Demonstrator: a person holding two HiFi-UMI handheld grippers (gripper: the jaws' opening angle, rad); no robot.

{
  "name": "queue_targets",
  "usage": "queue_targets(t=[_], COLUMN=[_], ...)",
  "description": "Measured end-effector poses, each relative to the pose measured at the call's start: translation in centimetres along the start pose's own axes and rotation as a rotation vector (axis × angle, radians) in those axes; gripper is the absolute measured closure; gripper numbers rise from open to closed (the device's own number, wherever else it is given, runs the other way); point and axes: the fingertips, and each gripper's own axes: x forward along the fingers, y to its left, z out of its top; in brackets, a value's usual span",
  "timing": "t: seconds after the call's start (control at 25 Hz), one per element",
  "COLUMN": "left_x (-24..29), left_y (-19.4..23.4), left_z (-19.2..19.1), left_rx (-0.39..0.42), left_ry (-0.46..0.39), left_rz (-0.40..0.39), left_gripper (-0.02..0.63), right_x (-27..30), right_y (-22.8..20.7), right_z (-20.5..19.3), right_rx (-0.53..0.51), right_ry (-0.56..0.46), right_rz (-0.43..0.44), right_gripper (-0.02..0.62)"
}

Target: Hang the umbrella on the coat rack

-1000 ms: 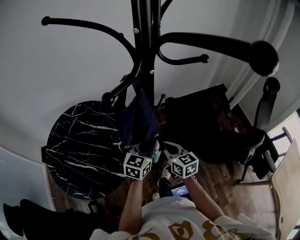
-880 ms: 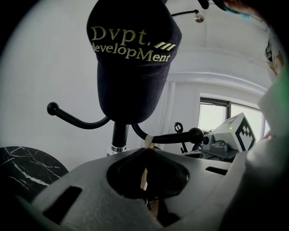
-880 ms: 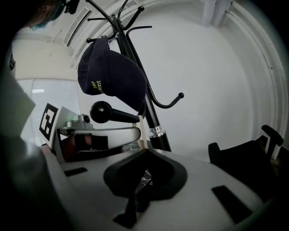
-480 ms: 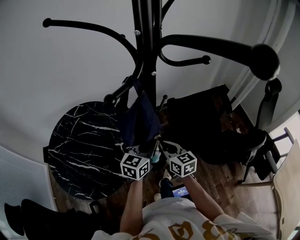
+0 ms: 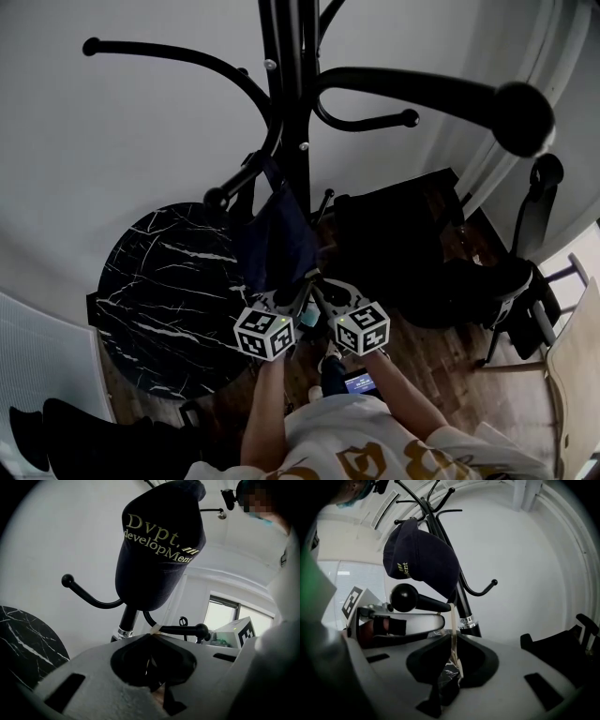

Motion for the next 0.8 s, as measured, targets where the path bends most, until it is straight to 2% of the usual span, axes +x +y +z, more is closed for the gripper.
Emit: queue_targets(t=[0.32,0.52,0.8], left_x=[0.0,0.0,-0.1], left_y=[0.0,-0.1,-0.2], left_z=[0.0,-0.1,-0.1], left_rx=[-0.017,-0.021,-0.061], left_ry=[-0.005,-0.009,-0.029], left_rz=[-0.004,-0.004,-0.018], left_gripper=[0.586,0.586,0.586], right_x=[0.8,1.1,0.4], right_y=[-0.7,-0.9,-0.7], right_z=[-0.4,-0.4,-0.3], right_rx=[-0.023,-0.037,0.013], right_ry=[0.025,0.044,0.033], right_rz=[-0.046,-0.064,-0.058], right_gripper=[0.557,0.577,0.581])
